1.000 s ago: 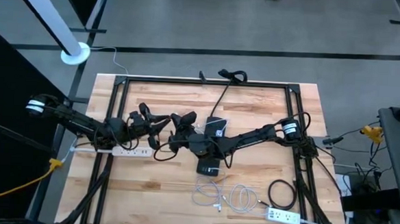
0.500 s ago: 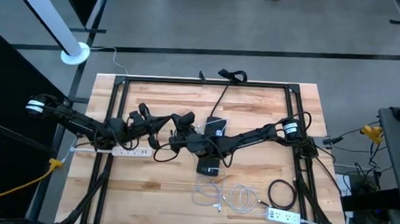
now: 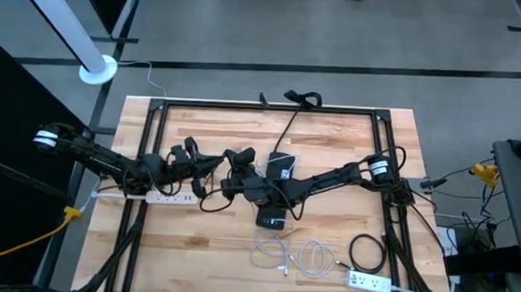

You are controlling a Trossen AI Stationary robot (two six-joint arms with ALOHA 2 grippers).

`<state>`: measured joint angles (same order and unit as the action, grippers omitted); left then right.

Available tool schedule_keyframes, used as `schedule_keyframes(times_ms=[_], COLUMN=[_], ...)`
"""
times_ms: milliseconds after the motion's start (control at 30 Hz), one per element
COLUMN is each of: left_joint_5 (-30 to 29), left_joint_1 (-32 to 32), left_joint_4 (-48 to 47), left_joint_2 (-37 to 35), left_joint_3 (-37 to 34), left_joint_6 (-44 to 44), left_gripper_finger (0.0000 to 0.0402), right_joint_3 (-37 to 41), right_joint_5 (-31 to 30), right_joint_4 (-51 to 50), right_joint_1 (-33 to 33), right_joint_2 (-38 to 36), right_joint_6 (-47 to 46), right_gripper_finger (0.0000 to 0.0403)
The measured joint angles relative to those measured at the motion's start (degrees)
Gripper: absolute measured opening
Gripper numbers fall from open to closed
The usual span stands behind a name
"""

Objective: Insert USB
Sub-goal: Insert the top black charger cable into the left white outlet extension

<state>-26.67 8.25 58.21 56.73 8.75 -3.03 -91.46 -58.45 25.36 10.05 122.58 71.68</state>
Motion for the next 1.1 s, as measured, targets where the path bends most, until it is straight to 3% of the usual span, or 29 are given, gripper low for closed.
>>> schedule_keyframes(times_ms=[233, 667, 833, 1100], left_joint_5=[-1.5, -5.4, -6.1, -6.2], left_joint_1=[0.0, 0.2, 0.2, 0.2], left_joint_4=[0.3, 0.6, 0.8, 3.1], left_joint_2=[0.2, 0.4, 0.7, 3.4], left_joint_3=[0.0, 0.0, 0.0, 0.1], left_joint_6=[-3.8, 0.1, 5.2, 14.6], left_gripper_finger=[0.0033, 0.0142, 0.0143, 0.0109], right_joint_3=[0.0, 0.0, 0.0, 0.0], right_joint_5=[0.1, 0.0, 0.2, 0.2], right_joint_4=[0.0, 0.0, -0.2, -3.5], right_joint_1=[0.1, 0.0, -0.4, -1.1], right_joint_2=[-0.4, -0.5, -0.5, -0.5], right_joint_6=[1.0, -1.8, -3.0, -9.9], right_gripper_finger=[0.0012, 0.0012, 0.0012, 0.0012])
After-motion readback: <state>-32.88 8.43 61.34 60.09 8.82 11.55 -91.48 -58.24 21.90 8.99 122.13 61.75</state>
